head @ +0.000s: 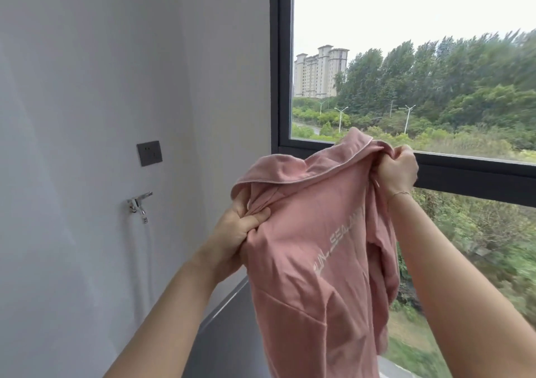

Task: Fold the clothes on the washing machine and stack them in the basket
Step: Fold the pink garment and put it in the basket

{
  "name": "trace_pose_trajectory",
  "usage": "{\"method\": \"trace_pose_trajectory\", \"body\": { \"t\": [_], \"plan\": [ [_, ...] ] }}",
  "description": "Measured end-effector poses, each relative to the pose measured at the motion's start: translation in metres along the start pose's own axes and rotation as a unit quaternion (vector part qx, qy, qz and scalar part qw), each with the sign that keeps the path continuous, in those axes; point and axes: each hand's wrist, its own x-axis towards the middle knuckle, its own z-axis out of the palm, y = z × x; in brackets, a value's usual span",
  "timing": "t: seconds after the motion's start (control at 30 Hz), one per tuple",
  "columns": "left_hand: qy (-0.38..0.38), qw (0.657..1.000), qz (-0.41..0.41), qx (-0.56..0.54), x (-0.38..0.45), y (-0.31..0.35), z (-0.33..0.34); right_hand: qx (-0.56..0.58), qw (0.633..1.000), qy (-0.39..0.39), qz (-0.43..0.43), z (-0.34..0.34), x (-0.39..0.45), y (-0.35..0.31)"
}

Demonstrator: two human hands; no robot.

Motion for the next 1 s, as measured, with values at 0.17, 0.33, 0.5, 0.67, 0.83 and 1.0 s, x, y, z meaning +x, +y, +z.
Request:
{"method": "trace_pose_trajectory", "body": {
  "t": [0.17,0.33,0.5,0.67,0.83,1.0],
  "plan": [
    [0.102,0.994,-0.032,-0.023,-0.009,-0.034,-0.074,-0.004,0.997,-0.076,-0.032,0.103,-0.042,-0.004],
    [0.226,0.965,-0.134,-0.004,-0.001,-0.09,-0.216,-0.045,0.972,-0.23,-0.021,0.23,-0.123,0.021],
    [0.249,0.889,-0.365,0.121,-0.026,-0.204,-0.337,-0.146,0.9,-0.396,0.113,0.297,-0.247,0.116],
    [0.172,0.812,-0.524,0.194,-0.065,-0.304,-0.357,-0.175,0.863,-0.43,0.2,0.247,-0.365,0.195],
    [0.162,0.767,-0.558,0.273,-0.09,-0.325,-0.362,-0.183,0.873,-0.411,0.186,0.198,-0.443,0.225],
    [0.21,0.806,-0.478,0.281,-0.105,-0.339,-0.373,-0.374,0.795,-0.477,0.018,0.171,-0.479,0.232]
  ]
}}
